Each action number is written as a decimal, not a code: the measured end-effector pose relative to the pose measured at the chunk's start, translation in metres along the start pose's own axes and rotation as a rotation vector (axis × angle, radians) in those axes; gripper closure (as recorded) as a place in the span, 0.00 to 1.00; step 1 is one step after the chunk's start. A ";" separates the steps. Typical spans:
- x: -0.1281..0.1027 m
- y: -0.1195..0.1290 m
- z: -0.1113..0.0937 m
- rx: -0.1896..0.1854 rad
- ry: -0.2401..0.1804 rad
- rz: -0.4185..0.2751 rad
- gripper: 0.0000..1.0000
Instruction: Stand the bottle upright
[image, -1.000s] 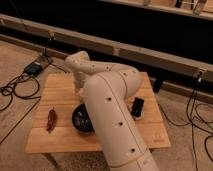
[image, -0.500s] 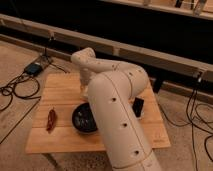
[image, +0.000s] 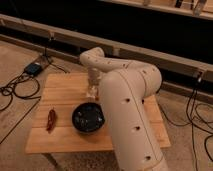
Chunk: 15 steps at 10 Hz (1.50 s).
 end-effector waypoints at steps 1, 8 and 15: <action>0.001 -0.006 -0.002 0.003 -0.003 0.008 0.35; 0.021 0.008 -0.012 -0.073 0.012 -0.025 0.35; 0.018 0.044 0.020 -0.035 0.051 -0.128 0.35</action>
